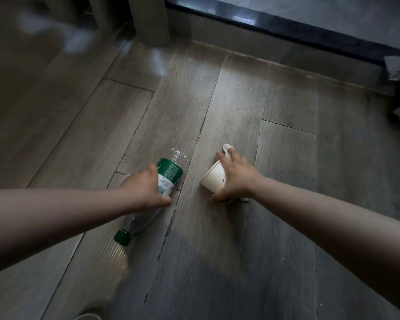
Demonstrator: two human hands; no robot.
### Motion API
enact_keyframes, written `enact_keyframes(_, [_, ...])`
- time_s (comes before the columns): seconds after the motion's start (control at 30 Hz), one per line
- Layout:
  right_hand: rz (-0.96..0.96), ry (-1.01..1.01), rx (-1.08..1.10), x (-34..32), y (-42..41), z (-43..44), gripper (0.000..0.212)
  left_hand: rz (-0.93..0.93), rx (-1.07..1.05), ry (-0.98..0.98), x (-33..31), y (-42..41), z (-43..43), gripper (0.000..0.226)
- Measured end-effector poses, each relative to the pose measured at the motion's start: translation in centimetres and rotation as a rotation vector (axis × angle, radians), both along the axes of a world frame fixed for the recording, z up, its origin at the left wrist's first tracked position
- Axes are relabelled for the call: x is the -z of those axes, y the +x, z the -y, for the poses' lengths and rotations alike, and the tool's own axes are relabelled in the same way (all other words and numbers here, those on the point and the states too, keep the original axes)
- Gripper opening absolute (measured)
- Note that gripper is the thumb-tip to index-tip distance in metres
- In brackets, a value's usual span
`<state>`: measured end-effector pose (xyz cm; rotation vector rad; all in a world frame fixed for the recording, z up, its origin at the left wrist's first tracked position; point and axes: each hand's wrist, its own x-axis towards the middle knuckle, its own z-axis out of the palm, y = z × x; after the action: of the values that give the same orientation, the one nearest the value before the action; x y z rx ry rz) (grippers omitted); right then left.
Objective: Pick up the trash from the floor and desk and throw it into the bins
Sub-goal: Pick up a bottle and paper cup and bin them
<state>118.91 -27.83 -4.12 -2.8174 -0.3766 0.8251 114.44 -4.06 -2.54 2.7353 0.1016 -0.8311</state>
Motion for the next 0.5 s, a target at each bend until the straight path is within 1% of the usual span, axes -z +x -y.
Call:
enact_keyframes(0.13, [0.051,0.144,0.079,0.8,-1.9,-0.1,0.101,-0.005,-0.002,-0.007,0.0,0.0,0.0,0.078])
enact_keyframes(0.2, [0.087,0.177,0.07,0.8,-3.1,0.2,0.089,-0.016,-0.003,-0.008,-0.1,0.0,0.0,0.078])
enact_keyframes(0.27, [0.116,0.216,0.081,0.7,-4.2,0.5,0.086,-0.014,-0.003,-0.013,-0.1,0.1,-0.1,0.076])
enact_keyframes(0.37, [0.104,0.321,0.194,0.3,-5.7,1.1,0.087,0.011,0.002,-0.032,-0.3,-0.1,0.0,0.066])
enact_keyframes(0.5, [0.098,0.407,0.333,-1.0,-6.8,2.1,0.076,0.057,-0.03,-0.144,-1.1,0.1,1.1,0.056])
